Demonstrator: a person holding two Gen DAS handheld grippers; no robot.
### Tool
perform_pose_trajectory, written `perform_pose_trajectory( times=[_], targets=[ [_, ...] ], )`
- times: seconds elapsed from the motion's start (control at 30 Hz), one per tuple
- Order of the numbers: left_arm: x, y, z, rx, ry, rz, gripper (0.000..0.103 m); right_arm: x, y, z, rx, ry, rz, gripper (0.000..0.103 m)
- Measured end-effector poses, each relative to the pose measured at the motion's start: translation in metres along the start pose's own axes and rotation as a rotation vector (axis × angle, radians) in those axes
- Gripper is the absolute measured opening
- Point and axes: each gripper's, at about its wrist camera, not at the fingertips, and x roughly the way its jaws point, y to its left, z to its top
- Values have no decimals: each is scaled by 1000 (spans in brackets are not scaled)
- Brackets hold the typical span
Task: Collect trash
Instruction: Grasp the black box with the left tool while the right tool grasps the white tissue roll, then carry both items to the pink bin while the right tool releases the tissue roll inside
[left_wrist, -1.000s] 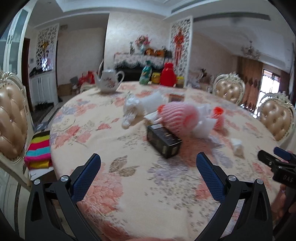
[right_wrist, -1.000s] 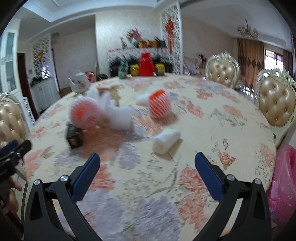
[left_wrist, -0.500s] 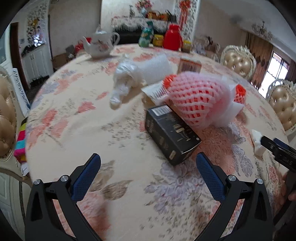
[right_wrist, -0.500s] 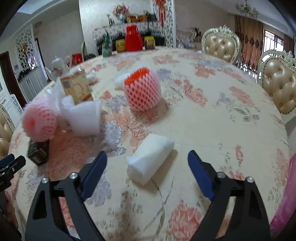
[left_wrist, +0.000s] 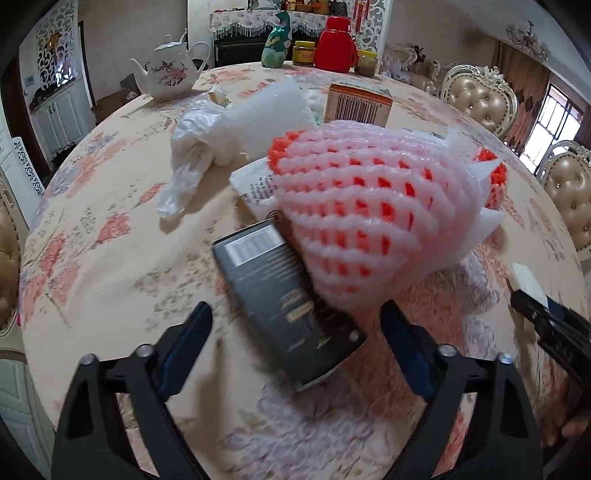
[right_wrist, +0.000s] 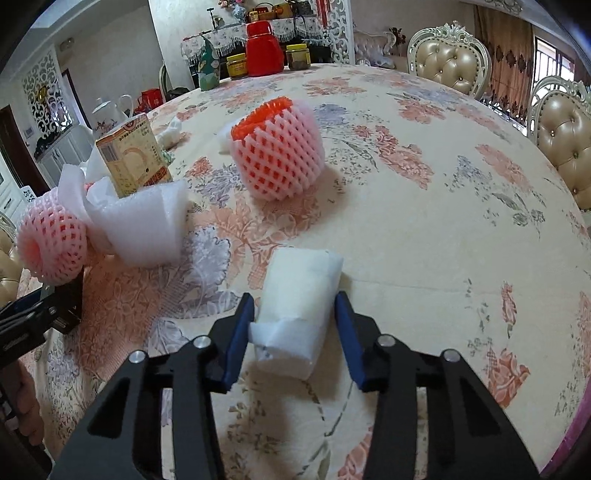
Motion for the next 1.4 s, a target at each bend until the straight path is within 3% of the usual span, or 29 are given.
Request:
perform_pose_trajectory(
  times=[0.03,0.13,0.3,0.53,0.77,0.87,1.1,1.4],
  targets=[
    [4,-1,2,-1,14,6,64,0,0,0,-2,0,2,38],
    [5,-2,0,-7,13,8,48,-5,0,-4,-18,-11,7,34],
    [-10,-4,-22,26,-23,12,37,-19,-3,-14,-29,-31,29,31],
    [-44,-10,-60,50,-95,4,37,-52,-9,-37,-43,-97,59,31],
    [-95,-35,-83,103,-306,-109,37,-85,-21,-62,-32,-192,51,31],
    [-106,-55,-86,151,-357,-177,37,-100,-32,-69,-22,-235,20,31],
    [-103,-122,-82,282,-332,-325,37,-139,-83,-87,63,-325,-90,31],
    [-106,-272,-81,534,-269,-593,37,-197,-194,-119,243,-379,-353,31]
  ],
)
